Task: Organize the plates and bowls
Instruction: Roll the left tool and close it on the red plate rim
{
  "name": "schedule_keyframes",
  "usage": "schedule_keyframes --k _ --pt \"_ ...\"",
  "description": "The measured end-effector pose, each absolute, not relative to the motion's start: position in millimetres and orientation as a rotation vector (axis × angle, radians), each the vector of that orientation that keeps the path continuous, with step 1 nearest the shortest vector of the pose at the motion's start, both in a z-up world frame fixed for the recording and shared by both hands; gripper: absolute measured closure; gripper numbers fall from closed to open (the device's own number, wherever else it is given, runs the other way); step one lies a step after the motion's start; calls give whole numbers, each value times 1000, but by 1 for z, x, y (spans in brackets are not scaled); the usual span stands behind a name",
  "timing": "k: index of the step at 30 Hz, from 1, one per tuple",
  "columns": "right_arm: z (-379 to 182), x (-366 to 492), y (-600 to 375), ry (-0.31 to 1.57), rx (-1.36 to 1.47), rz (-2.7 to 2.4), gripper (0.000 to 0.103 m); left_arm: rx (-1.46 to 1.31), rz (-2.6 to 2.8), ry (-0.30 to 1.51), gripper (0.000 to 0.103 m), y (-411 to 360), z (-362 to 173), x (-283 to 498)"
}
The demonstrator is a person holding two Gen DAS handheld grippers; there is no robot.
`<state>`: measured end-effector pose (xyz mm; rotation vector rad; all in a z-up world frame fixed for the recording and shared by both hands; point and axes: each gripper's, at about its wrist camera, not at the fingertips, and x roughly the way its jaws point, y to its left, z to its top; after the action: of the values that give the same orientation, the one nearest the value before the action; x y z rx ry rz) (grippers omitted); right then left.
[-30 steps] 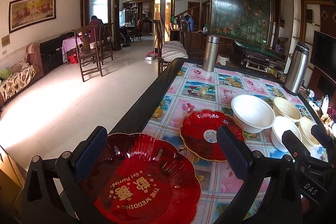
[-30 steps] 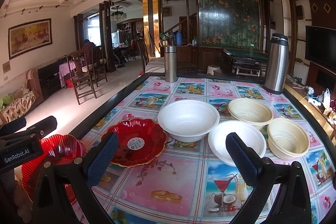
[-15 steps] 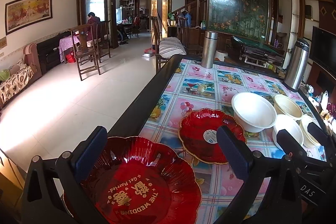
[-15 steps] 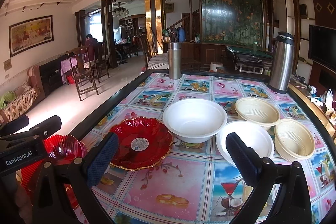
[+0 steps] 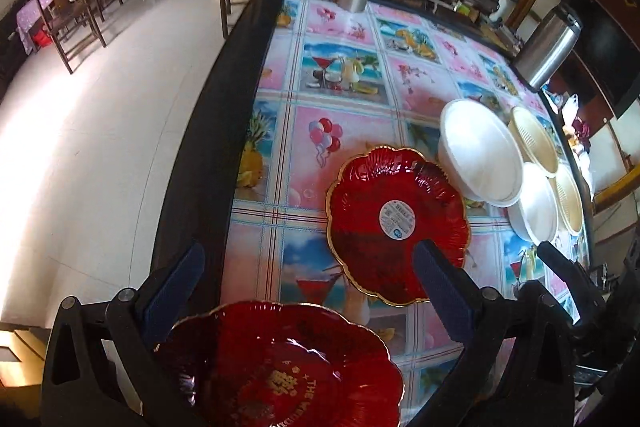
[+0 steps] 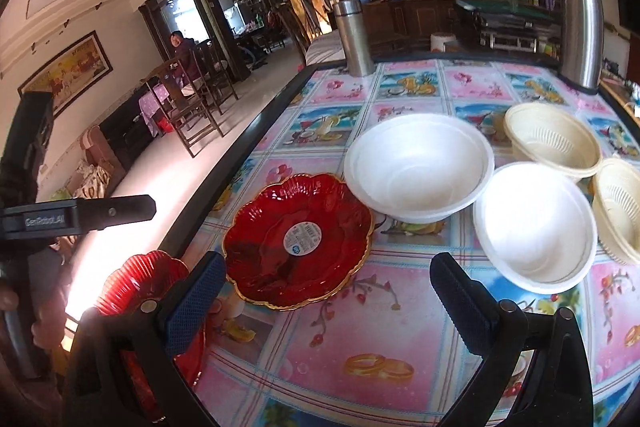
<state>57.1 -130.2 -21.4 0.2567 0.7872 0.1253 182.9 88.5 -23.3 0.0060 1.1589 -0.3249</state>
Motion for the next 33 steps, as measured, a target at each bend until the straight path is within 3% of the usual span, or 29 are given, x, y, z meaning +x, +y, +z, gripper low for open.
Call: schedule_keyframes --k 8,18,20,23,25,27,30,32,33 --pt "-46 106 -148 991 537 201 2 -93 -396 1395 0 67 -85 233" --pt "-84 139 -165 1113 676 190 11 -199 -494 1490 2 54 -101 245" --pt "-90 144 -167 1131 704 200 19 -209 -501 1499 9 54 -101 247" --pt "-99 149 -165 1164 704 201 36 -179 -494 1481 11 54 -95 251" --pt "-104 152 -164 1181 705 205 40 -164 -493 1449 11 57 -86 254" --pt "-106 153 -163 1185 695 204 41 -168 -499 1432 16 57 -81 256" --pt "-109 155 -164 1180 708 196 41 -99 -485 1465 34 48 -88 256" --pt "-109 156 -164 1177 703 195 43 -72 -455 1505 55 45 -98 256" --pt "-109 156 -165 1177 704 195 43 -77 -456 1519 59 44 -103 256"
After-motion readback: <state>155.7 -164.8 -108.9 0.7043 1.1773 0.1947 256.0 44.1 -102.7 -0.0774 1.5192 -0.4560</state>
